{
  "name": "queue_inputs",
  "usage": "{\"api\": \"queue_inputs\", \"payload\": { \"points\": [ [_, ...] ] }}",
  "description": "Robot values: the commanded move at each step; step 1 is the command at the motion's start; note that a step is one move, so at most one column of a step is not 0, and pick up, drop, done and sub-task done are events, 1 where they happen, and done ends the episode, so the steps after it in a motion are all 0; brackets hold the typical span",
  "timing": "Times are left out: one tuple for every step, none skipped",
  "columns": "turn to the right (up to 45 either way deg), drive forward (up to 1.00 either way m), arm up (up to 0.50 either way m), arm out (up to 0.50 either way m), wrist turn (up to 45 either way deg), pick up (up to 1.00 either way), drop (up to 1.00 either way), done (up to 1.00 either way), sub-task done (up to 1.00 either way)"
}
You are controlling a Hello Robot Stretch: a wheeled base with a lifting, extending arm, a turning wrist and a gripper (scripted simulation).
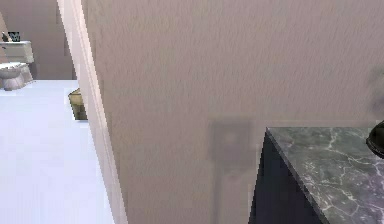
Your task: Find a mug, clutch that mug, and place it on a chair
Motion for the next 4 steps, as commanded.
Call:
{"api": "queue_inputs", "payload": {
  "points": [
    [0.0,0.00,0.00,0.14,0.0,0.00,0.00,0.00,0.00],
    [0.0,0.00,0.00,0.00,45.0,0.00,0.00,0.00,0.00],
    [0.0,0.00,0.00,0.00,45.0,0.00,0.00,0.00,0.00],
    [0.0,0.00,0.00,0.00,45.0,0.00,0.00,0.00,0.00]
  ]
}}
